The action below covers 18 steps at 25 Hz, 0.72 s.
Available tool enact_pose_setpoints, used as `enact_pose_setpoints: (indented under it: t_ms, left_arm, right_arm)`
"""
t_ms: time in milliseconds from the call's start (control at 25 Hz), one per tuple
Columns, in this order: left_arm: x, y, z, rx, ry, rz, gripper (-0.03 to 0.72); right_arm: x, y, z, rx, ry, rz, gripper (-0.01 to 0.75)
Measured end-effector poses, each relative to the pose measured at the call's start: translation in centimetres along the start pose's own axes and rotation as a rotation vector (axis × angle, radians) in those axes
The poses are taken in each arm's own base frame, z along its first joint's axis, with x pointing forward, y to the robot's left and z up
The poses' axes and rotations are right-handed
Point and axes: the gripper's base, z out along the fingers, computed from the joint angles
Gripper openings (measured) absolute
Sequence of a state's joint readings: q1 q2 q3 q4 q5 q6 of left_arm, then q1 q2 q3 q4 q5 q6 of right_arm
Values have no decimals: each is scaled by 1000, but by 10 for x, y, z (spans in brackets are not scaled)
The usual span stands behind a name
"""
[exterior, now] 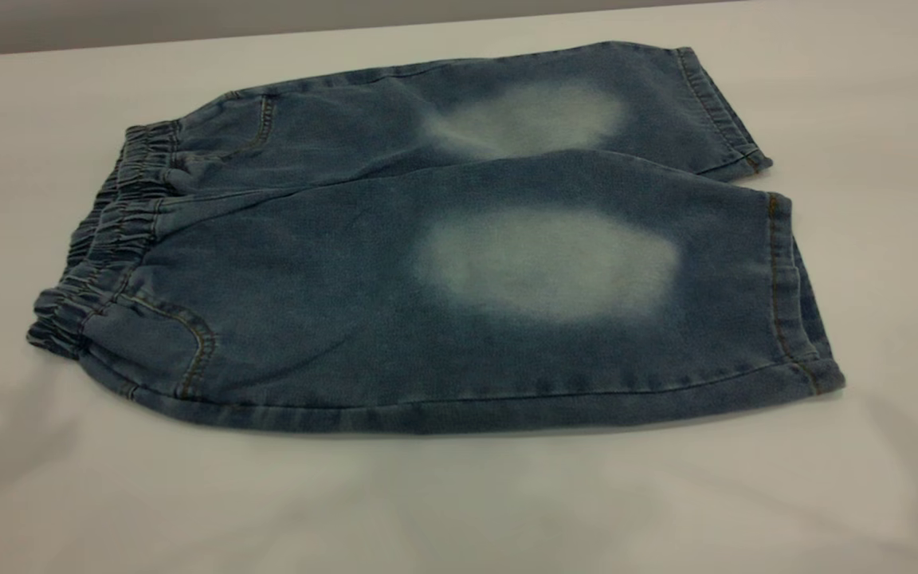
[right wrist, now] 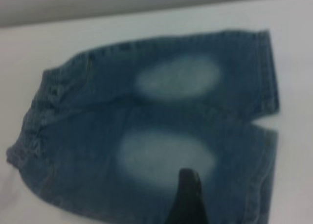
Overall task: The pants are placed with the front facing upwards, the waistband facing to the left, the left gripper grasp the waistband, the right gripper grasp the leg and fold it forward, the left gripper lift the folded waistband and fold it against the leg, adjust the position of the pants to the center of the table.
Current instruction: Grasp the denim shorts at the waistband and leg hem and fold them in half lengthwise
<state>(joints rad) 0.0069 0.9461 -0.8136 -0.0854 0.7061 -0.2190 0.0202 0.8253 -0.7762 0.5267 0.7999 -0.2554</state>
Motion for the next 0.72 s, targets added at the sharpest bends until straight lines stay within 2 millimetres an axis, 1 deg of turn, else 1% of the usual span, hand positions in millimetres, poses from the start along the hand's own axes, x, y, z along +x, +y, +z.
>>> enact_pose_setpoints:
  t_ms: [160, 360, 440, 600, 720]
  left_arm:
    - [-1, 2, 37, -34, 101, -3, 560]
    - [4, 6, 74, -66, 203, 4, 560]
    - [6, 8, 88, -75, 237, 20, 560]
    - [12, 11, 113, -91, 303, 42, 560]
    - [18, 14, 129, -97, 312, 40, 560]
  right_arm:
    - [-3, -8, 29, -19, 95, 44, 509]
    - [-4, -20, 63, -21, 180, 76, 509]
    - [-3, -24, 73, -21, 210, 82, 509]
    - [-1, -31, 90, -16, 255, 87, 509]
    - [0, -33, 95, -11, 261, 93, 509]
